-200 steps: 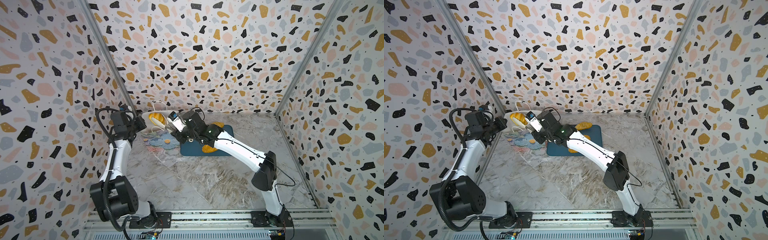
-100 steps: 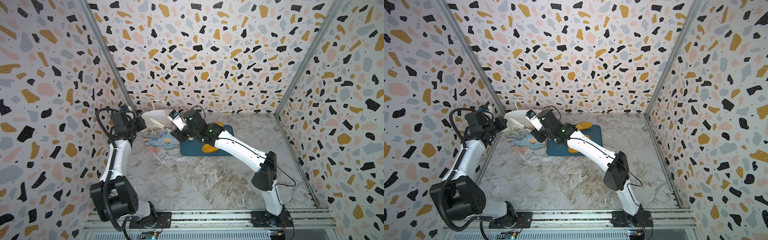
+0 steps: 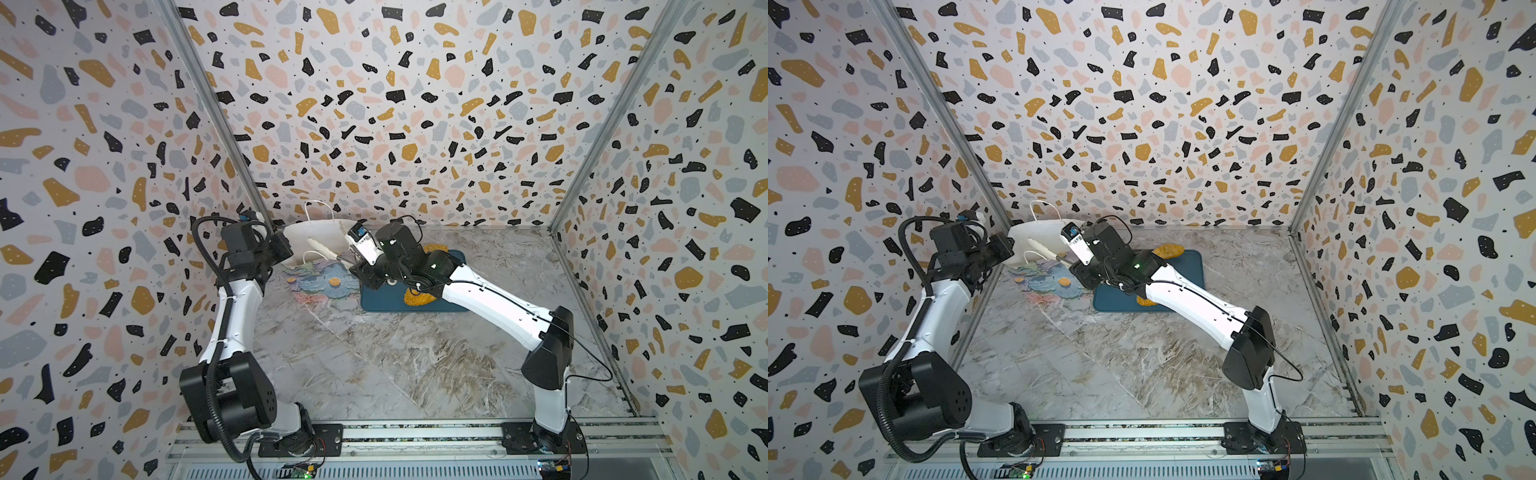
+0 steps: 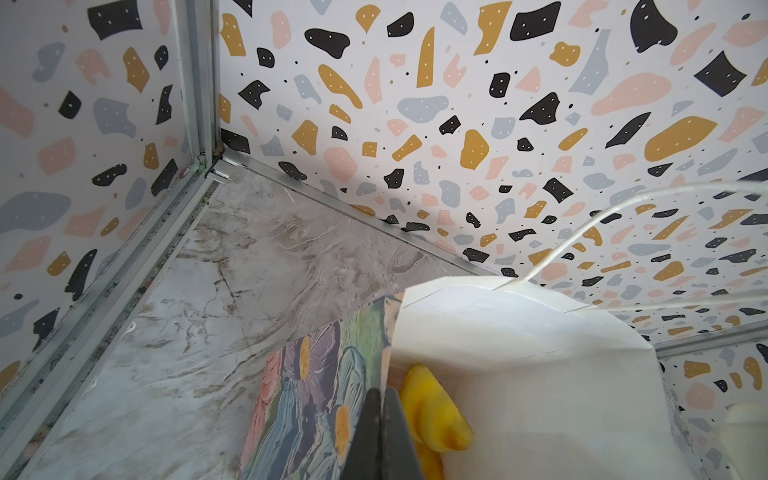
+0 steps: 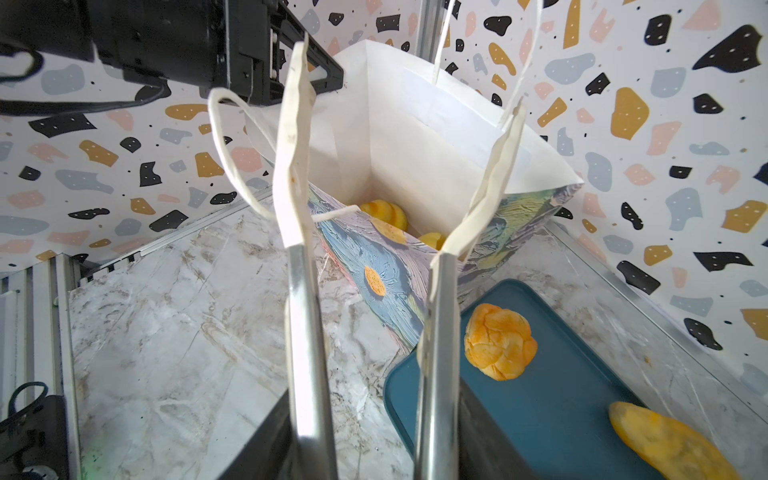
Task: Place the fake bread into the paper bag
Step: 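Withdraw the empty tongs with the right gripper back toward the tray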
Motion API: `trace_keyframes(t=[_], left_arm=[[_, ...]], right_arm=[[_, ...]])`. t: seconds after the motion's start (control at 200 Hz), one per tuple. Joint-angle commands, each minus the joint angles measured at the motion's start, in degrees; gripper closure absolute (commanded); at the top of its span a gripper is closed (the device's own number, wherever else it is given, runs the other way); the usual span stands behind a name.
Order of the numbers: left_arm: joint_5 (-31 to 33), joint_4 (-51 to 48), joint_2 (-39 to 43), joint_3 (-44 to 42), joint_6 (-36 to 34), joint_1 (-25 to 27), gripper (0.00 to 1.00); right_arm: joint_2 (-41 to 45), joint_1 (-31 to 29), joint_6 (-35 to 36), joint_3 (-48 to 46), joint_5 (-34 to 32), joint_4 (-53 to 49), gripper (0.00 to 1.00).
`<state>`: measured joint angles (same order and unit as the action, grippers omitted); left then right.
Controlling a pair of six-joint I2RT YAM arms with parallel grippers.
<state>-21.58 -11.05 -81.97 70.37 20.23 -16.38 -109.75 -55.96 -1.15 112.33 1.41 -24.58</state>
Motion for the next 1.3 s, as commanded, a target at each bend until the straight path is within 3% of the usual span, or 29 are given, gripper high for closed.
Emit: trace_keyframes(t=[0.0,0.826,1.297], left_arm=[[-0.8,1.8,1.2,-0.4,0.1,-0.1,1.0],[-0.8,1.9,1.1,-0.6,0.2,0.0,1.0],[-0.5,1.8,1.2,-0.7,0.1,-0.1,1.0]], right_arm=[[6.4,-0.2,-1.1,-3.1,-2.5,5.1,0.45],[24.6,1.6,-7.4,-32.2,-9.3,13.5,0.42],[31.4,8.9,-21.9,-43.8,-7.0,13.3,0.43]])
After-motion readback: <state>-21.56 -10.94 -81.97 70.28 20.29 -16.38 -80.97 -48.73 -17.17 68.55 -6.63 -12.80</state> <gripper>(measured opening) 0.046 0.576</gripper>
